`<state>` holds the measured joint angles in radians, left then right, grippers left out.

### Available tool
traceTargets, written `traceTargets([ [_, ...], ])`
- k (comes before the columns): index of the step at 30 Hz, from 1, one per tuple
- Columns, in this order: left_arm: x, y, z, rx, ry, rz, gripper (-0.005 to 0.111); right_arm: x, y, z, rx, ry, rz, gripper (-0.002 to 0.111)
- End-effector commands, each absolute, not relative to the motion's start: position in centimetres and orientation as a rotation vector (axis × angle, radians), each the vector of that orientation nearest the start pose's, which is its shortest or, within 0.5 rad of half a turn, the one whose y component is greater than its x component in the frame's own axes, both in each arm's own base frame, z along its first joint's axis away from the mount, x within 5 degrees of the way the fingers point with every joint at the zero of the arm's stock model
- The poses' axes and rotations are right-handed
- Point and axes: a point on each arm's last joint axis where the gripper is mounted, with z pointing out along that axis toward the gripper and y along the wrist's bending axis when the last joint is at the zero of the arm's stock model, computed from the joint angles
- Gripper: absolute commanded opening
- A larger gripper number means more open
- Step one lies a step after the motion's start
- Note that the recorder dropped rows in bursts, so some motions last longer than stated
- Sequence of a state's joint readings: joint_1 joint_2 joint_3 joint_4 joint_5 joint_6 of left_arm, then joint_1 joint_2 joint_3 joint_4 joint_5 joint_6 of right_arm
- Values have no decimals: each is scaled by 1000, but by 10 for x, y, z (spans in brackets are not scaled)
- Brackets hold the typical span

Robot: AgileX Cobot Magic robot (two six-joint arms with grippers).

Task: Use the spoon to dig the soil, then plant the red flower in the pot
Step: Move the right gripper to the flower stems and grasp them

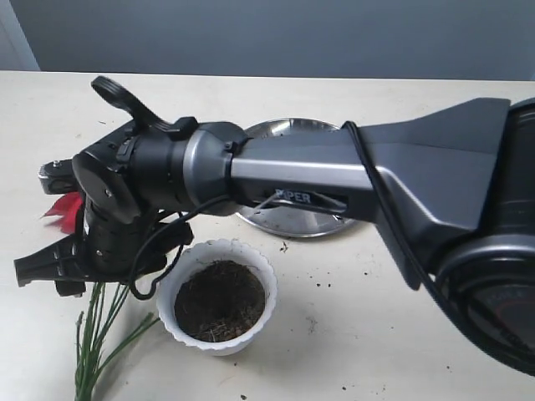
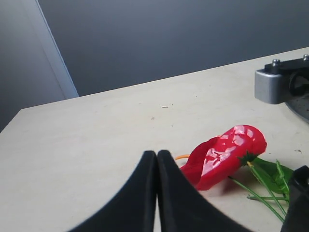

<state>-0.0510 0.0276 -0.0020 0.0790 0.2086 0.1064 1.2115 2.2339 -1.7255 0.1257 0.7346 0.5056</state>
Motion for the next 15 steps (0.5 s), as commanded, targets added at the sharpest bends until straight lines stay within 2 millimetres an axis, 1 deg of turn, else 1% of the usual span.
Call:
traceTargets([
  [1,58,-2,194,180,1699,100,0,163,453,142,-883,2770,531,60],
  [3,58,-2,194,180,1699,100,0,164,454,136,-873,2775,532,60],
  [5,58,-2,194,180,1699,100,0,164,455,134,-872,2768,537,59],
  [7,58,-2,194,180,1699,100,0,164,455,134,-868,2767,540,57],
  [15,58,-2,194,180,1699,100,0,166,455,132,-862,2761,525,24],
])
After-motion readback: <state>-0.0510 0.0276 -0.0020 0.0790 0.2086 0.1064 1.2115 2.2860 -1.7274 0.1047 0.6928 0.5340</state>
